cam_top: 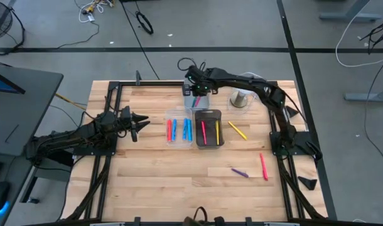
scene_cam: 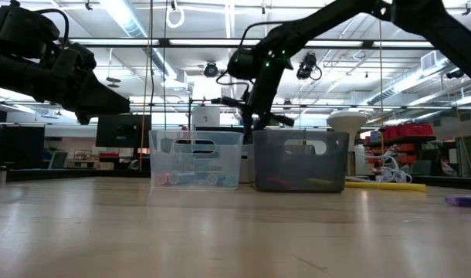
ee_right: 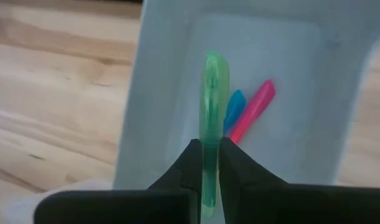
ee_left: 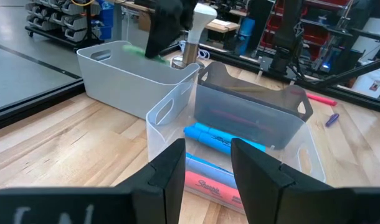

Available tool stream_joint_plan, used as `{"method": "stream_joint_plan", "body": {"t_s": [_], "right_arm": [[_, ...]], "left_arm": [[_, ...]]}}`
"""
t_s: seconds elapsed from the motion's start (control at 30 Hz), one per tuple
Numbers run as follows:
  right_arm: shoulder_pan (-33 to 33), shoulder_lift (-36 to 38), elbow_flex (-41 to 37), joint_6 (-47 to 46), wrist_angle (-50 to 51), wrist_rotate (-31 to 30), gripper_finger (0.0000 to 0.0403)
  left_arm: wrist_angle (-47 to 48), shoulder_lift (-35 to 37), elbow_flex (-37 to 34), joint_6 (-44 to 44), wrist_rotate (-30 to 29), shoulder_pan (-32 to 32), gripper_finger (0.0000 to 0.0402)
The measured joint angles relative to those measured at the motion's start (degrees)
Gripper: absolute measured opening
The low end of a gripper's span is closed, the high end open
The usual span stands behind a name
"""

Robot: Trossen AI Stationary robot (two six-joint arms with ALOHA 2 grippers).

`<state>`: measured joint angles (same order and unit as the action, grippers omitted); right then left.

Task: Pick & Place Markers
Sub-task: Put the green pen into the gray bin, then put the purple pen into the gray bin

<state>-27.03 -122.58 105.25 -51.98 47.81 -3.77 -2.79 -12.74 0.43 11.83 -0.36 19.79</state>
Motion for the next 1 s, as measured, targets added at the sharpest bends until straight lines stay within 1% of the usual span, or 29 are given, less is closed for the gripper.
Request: {"method": "stream_joint_plan", "body": {"t_s": [0.27, 0.43, 0.77, 1.0], "right_arm": [[0.2, -5.4, 0.0, 0.0, -0.7, 4.0, 0.0023], [0.3, -6.3, 0.0, 0.0, -1.3, 4.9, 0.0027], [0.4, -6.3, 0.0, 0.2, -3.9, 4.9, 0.0091], [0.4, -6.3, 0.0, 0.5, -4.3, 6.3, 0.0116]], "left_arm": [[0.0, 0.0, 0.0, 0.0, 0.0, 0.0, 0.0135], [0.0, 0.0, 0.0, 0.0, 0.0, 0.0, 0.0135], [0.0, 0.0, 0.0, 0.0, 0.0, 0.0, 0.0135], [0.0, 0.0, 0.0, 0.0, 0.0, 0.0, 0.0135]]}}
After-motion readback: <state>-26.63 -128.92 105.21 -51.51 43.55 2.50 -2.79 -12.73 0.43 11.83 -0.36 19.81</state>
